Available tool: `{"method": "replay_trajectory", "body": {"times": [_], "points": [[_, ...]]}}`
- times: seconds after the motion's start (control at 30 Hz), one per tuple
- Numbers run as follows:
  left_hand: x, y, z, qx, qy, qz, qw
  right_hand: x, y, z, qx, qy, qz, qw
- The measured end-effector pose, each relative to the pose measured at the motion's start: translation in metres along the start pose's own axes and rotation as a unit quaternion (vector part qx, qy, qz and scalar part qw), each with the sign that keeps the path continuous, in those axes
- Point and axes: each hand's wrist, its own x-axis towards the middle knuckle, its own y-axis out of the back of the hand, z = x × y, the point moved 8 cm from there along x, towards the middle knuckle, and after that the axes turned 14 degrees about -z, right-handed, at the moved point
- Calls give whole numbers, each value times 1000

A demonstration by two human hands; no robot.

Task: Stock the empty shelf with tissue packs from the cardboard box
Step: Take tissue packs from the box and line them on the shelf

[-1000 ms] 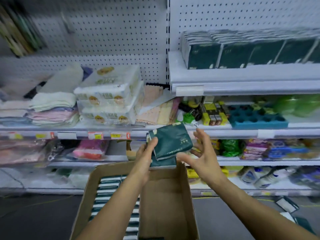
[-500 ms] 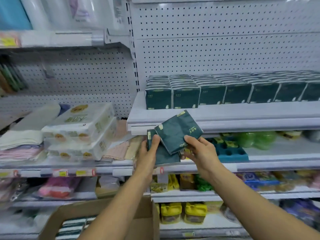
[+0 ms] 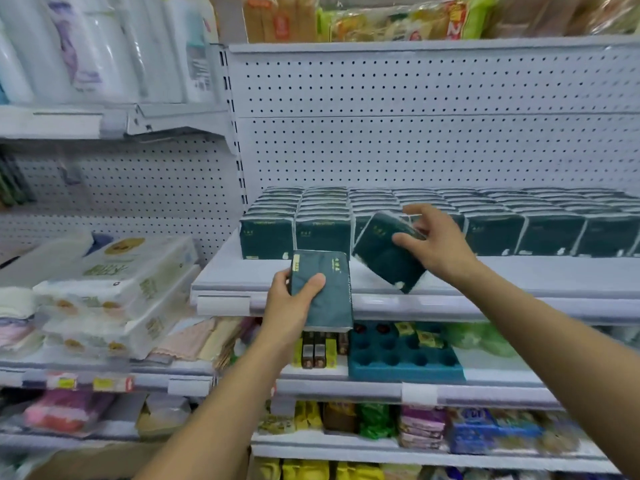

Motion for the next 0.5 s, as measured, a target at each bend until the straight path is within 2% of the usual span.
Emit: {"method": "replay_trajectory", "body": {"times": [0.13,0.23,0.33,0.5], "points": [[20,-6,14,11,-6,2,1000,36,-10,-7,-212,56,-49,974],[36,-5,19,19,-8,2,1000,48,-20,6,-263,87,-59,959],[50,1,21,30,-12,3,999,48,-26,22,-330,133,-36,934],[70,5,20,33,-16,3,999,49,-34,43,-340,181,-2,923]]}}
